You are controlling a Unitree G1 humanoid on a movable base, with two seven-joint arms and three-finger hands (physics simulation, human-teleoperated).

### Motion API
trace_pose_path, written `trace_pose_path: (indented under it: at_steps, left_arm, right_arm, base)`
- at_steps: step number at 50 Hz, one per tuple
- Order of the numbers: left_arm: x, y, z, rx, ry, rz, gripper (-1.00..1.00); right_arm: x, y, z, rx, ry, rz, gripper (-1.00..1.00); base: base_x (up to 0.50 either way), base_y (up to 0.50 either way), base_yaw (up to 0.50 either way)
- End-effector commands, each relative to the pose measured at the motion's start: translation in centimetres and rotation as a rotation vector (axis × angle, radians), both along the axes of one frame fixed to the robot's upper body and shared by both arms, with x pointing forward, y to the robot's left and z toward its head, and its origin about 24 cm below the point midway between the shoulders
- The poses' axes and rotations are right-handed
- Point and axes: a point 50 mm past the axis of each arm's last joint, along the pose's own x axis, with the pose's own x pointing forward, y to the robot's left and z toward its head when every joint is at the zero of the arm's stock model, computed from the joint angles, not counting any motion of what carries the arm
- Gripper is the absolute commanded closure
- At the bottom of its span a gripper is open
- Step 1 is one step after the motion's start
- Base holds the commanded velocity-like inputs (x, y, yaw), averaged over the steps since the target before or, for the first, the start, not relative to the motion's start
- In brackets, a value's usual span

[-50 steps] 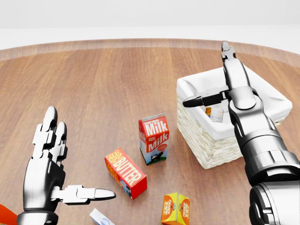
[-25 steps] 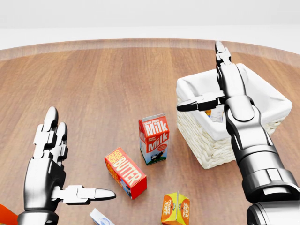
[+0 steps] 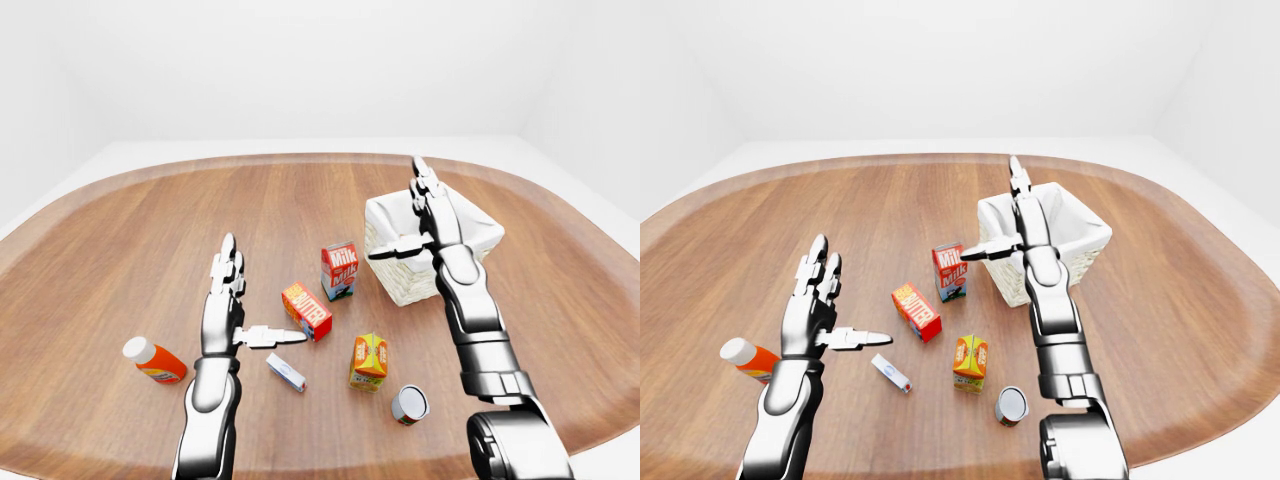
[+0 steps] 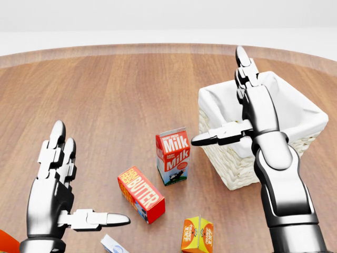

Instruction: Pick up the alphabet soup and the tomato sauce, and put them in the basket.

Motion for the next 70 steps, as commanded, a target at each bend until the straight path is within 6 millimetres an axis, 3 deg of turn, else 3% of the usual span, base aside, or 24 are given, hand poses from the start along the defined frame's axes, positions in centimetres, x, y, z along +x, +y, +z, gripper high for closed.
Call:
trace_pose_path:
  at_steps: [1, 70]
  left_arm:
    - [-0.1, 0.0, 0.3, -0.002, -0.013, 0.0, -1.0]
    - [-0.1, 0.0, 0.1, -0.003, -0.005, 0.006, -1.0]
  right_arm:
    - [-3.3, 0.9, 0.4, 0.003, -0.075, 0.041, -1.0]
    - [-15.3, 1.3, -2.0, 0.016, -0.132, 0.074, -1.0]
  base:
    - [0.0, 0.0, 0.0]
    - [0.0, 0.0, 0.0]
